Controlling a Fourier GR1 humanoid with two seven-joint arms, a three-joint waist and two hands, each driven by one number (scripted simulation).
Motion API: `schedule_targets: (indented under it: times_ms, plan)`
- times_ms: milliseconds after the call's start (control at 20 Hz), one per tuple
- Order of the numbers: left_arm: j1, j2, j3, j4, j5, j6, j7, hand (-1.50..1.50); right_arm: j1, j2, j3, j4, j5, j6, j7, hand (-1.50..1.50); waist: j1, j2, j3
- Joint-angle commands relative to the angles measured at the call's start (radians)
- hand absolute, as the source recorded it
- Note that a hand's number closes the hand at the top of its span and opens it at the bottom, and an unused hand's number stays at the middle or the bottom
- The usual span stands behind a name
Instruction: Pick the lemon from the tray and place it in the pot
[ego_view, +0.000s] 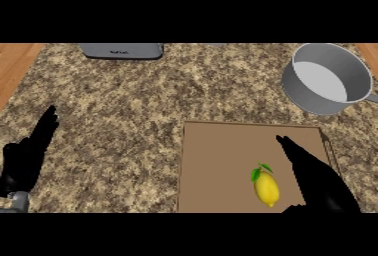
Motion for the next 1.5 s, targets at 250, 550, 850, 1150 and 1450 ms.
schedule_targets:
  times_ms: [250, 550, 850, 1150, 1450]
  plan:
    - [0.009, -0.019, 0.032, 0.027, 0.008, -0.028, -0.024, 0.00, -0.190, 0.077, -0.007, 0.166, -0.050, 0.172, 0.221, -1.50, -0.017, -0.004, 0.001]
    - [0.026, -0.038, 0.031, 0.009, -0.021, -0.017, -0.025, 0.00, -0.198, 0.128, 0.018, 0.231, -0.002, 0.183, 0.228, -1.50, -0.025, -0.006, 0.001]
    - [-0.002, -0.053, 0.039, 0.056, -0.044, -0.017, -0.019, 0.00, -0.225, 0.185, 0.025, 0.396, 0.056, 0.151, 0.180, -1.50, -0.026, -0.003, 0.001]
    - [0.019, -0.078, 0.029, -0.004, -0.075, 0.001, 0.006, 0.00, -0.194, 0.216, 0.038, 0.475, 0.146, 0.099, 0.128, -1.50, -0.023, -0.005, 0.002]
    - [0.018, -0.048, 0.094, -0.020, -0.040, -0.080, 0.012, 0.00, -0.116, 0.193, 0.003, 0.418, 0.166, 0.138, 0.075, -1.50, -0.028, -0.006, 0.002]
